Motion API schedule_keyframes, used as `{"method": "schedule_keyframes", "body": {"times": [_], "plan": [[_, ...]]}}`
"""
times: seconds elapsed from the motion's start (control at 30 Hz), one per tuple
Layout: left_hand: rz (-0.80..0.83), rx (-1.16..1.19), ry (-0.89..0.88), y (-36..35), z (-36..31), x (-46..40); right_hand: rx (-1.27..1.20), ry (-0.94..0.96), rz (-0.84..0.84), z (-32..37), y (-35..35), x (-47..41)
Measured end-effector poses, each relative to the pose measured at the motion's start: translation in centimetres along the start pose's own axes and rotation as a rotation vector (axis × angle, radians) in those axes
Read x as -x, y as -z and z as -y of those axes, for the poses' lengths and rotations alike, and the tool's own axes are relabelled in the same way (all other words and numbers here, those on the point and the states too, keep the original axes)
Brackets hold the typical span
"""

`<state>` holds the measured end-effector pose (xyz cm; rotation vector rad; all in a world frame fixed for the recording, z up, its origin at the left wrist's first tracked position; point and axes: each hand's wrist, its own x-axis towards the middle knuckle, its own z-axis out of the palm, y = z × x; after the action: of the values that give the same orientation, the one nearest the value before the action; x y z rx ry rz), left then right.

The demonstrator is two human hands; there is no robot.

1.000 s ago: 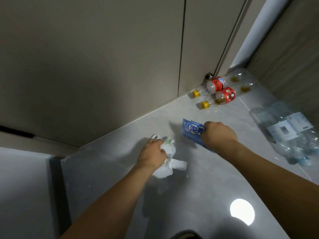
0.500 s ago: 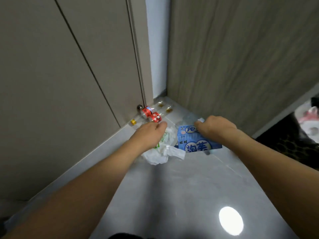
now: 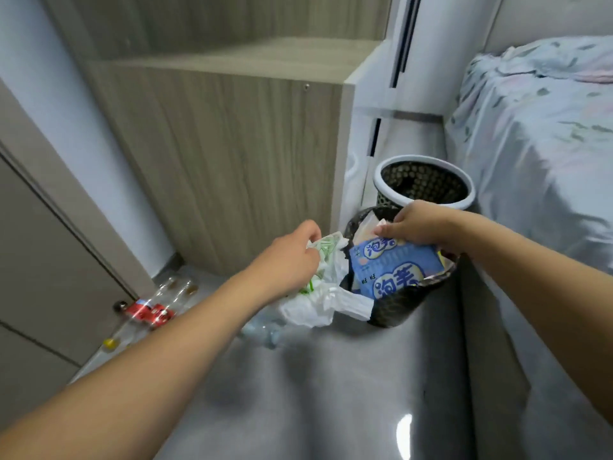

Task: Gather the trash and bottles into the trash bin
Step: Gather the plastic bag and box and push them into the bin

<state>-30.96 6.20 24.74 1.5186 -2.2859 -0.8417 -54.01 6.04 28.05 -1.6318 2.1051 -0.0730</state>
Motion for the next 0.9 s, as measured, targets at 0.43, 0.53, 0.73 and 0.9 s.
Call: {"method": "schedule_keyframes", "body": {"times": [0.43,0.53,0.73,0.9], "plan": [[-0.447,0.35,-0.077,-6.4,-9.5,-10.6,-0.366,-0.18,-0.318,-11.9,-3.0,-8.5],[-0.497,0.275,-0.082,-8.3,-9.6,-14.1,-0.2,-0.213,-0.246,-12.9,-4.5,-9.9],[-0.335,0.157,-0.13,-15.3,-8.4,-19.7,-0.149,-0.211,-0.147,-15.6,-4.4,-12.3],[0.278,-0.352,-0.079,-20.3,-6.2,-23.3,-0.181,-0.224,-0.08,-15.9,-4.5,-12.6]]}}
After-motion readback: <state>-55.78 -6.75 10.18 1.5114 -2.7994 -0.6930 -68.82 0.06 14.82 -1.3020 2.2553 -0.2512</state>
